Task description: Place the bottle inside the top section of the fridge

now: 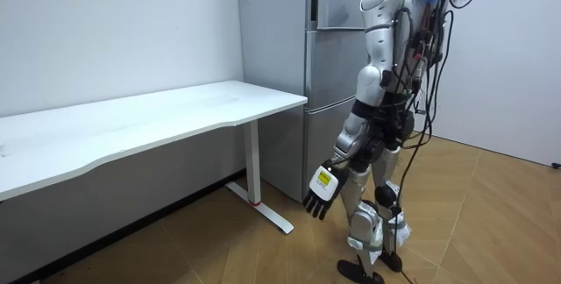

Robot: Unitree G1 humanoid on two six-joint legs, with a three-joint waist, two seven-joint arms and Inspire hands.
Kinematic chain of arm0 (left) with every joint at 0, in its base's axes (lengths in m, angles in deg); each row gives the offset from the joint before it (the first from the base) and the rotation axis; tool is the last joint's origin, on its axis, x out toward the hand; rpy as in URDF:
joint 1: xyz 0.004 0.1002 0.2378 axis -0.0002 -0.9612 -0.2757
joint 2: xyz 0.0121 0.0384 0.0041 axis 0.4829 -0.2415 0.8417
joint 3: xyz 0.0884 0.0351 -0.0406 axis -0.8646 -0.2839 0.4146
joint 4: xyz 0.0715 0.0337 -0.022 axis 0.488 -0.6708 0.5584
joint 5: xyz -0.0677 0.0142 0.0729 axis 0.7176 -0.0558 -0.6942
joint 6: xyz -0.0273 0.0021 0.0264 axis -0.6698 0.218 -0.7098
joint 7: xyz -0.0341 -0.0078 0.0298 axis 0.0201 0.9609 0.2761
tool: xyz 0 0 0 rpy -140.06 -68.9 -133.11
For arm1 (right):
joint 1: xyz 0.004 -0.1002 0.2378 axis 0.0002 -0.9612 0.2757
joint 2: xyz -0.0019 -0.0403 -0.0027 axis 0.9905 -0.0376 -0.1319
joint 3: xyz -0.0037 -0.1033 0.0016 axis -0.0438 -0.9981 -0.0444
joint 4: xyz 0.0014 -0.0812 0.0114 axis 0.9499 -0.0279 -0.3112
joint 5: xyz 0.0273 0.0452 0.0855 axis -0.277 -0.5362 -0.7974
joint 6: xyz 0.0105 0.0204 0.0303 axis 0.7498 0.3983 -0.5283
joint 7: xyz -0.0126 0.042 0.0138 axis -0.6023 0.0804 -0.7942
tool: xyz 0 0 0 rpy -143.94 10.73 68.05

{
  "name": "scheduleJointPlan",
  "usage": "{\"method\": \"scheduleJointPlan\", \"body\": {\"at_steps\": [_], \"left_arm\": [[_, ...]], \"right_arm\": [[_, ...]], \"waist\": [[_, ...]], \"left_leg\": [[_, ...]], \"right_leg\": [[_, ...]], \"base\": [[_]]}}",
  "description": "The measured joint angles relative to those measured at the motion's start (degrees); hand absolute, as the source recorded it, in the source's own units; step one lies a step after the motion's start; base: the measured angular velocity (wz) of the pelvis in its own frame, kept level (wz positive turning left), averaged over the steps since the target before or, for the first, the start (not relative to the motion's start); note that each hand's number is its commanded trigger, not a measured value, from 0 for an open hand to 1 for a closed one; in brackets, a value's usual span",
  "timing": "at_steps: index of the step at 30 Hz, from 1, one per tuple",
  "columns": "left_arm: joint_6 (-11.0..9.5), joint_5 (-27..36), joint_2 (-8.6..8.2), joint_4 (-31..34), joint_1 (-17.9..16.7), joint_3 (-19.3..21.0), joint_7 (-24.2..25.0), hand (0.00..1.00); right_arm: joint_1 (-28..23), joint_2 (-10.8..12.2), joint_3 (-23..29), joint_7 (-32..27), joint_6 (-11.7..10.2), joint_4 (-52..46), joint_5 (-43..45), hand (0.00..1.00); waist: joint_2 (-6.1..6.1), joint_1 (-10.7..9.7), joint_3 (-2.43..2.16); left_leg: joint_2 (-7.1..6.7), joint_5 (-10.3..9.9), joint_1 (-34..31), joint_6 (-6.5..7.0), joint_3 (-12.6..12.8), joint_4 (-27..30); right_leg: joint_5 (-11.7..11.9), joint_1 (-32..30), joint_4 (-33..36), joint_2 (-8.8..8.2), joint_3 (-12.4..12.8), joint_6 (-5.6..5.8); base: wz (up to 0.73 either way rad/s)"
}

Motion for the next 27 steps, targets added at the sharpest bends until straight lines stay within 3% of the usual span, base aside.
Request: {"method": "scheduleJointPlan", "body": {"at_steps": [8,17,27], "left_arm": [[0.0,-2.4,0.04,-2.6,0.2,0.0,0.0,0.00],[0.2,-6.3,-0.16,-2.5,0.1,1.1,0.4,0.00],[0.5,-7.5,-0.19,-2.6,0.7,1.2,0.6,0.00]], "right_arm": [[4.8,-0.2,-2.2,-1.3,-0.2,-2.1,1.2,0.00],[6.3,-0.2,-3.3,0.7,-1.1,-2.7,9.8,0.00],[8.8,-0.2,-6.9,8.0,-1.1,-4.9,11.8,0.00]], "waist": [[-0.28,1.1,0.07],[-0.15,2.7,0.04],[-0.51,3.3,0.08]], "left_leg": [[-0.03,0.0,-0.3,0.04,-1.4,0.2],[-0.03,0.0,-1.0,0.09,-2.1,1.4],[-0.04,0.0,-0.7,0.11,-2.4,1.8]], "right_leg": [[0.0,0.2,0.8,-0.26,-1.7,0.01],[0.0,0.2,0.8,-0.41,-2.5,0.00],[0.1,0.8,0.8,-0.41,-2.5,-0.06]], "base": [[0.08],[0.04],[0.01]]}}
